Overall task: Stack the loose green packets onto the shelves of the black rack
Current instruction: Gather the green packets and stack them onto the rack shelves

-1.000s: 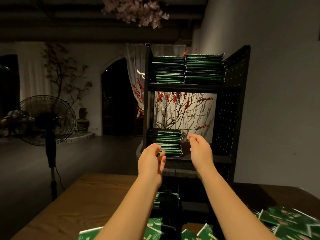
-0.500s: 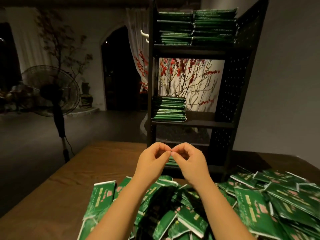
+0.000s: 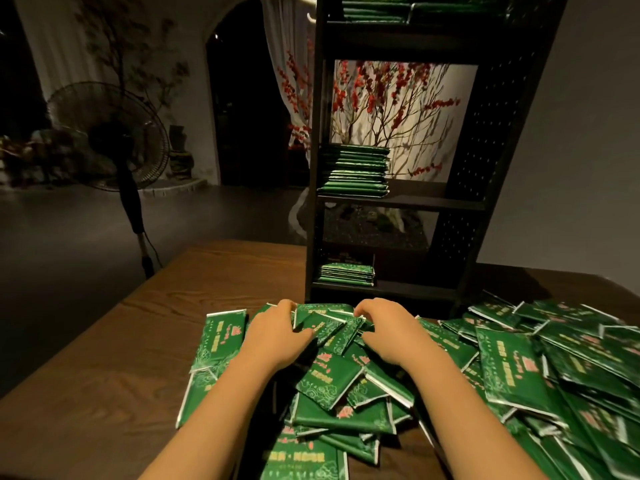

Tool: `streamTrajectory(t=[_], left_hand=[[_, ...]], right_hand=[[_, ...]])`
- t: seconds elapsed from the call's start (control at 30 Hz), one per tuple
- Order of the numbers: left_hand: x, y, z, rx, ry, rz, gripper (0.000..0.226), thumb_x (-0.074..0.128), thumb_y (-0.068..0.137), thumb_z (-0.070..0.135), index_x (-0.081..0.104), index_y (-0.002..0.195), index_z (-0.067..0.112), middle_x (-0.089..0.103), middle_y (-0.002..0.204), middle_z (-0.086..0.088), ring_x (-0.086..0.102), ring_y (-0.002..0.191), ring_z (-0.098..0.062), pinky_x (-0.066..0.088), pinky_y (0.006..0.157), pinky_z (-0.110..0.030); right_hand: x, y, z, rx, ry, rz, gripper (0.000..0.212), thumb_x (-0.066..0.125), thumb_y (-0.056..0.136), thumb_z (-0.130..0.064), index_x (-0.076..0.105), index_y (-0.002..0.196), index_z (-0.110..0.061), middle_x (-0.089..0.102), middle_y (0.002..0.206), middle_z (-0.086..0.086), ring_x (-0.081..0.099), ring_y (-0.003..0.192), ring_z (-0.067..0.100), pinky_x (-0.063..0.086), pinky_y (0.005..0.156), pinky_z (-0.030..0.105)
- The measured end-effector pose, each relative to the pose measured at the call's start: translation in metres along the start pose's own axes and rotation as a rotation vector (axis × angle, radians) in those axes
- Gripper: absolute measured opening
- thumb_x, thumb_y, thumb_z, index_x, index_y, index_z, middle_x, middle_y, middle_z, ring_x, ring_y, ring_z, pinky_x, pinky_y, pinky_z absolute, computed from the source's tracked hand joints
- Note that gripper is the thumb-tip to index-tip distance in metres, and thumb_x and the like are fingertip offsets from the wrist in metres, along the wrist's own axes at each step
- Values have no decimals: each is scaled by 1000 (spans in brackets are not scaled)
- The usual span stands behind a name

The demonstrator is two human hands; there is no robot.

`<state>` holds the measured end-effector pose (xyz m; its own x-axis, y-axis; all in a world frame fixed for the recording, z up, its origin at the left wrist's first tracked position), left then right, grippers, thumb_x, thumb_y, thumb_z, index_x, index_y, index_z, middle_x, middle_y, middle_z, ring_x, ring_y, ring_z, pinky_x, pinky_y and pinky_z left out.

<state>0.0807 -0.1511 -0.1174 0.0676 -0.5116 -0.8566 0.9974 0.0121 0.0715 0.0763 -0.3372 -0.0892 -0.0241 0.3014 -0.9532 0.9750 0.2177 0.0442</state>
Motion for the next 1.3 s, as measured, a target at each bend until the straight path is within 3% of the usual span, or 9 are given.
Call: streamTrajectory(t=[0.13,0.3,0.57,0.67,0.8,0.97,1.13,1.2,1.3], left_hand=[[17,6,-25,-101,113,-85,85,59,82,67,33,145,16,54,141,-9,51,126,-31,43,105,-47],[21,6,-14,-31,132,-49,64,53,89,61,42,139,24,61,133,0,52,126,-26,27,114,-50],[12,1,-2,9,-126,27,41,39,102,51,47,135,29,69,115,6,58,119,-22,14,120,-48],[-10,-4,3,105,-407,140,31,37,101,53,54,121,36,67,106,14,60,112,-14,35,108,-39],[-28,-8,20,290,-556,136,52,51,76,72,49,121,45,61,118,26,56,110,9,47,97,-29],[-40,-6,23,284,-527,167,63,80,71,53,46,123,42,60,115,26,58,101,11,49,87,-19],[-36,-2,18,204,-809,171,15,70,91,21,63,105,23,73,97,5,70,92,-14,59,82,-39],[-32,-3,15,160,-945,146,12,66,94,15,65,106,15,75,98,-2,71,94,-23,60,80,-39],[-24,-2,9,80,-1099,96,18,66,93,15,64,112,13,74,105,-8,71,99,-26,59,85,-47]], right_hand=[[16,12,4,15,-126,-82,73,53,88,4,34,149,-32,36,155,0,38,137,30,41,107,48],[36,21,-23,-229,-236,-227,86,52,87,10,28,149,-44,13,162,-18,4,151,22,27,116,52],[28,30,-36,-413,-251,-115,48,51,95,-12,53,135,-37,56,140,-5,38,138,22,39,108,45],[3,29,-38,-433,-204,24,39,52,97,-17,57,132,-33,60,134,-6,46,131,19,39,107,41],[-30,30,-39,-417,-94,168,32,49,99,-21,59,126,-33,62,127,-10,50,122,17,40,103,42],[-53,28,-42,-389,137,194,29,47,101,-23,58,127,-31,59,122,-14,52,114,5,44,99,31],[-64,15,-42,-350,396,235,24,58,97,-29,59,120,-38,60,115,-23,54,106,-6,41,86,14],[-61,13,-25,-255,603,279,30,66,91,-31,56,118,-40,58,118,-22,56,107,-3,44,84,14],[-29,13,-6,-102,1035,99,53,77,83,-17,51,127,-31,61,123,-6,64,109,11,57,83,29]])
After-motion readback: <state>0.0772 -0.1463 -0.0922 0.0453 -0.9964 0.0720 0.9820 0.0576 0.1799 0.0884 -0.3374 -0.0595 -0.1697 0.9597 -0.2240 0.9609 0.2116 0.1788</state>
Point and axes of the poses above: each hand's wrist, its own y-axis towards the middle knuckle, its own x-axis out of the palm, z = x × y, the point moved 10 cm from there along y, towards the middle knuckle
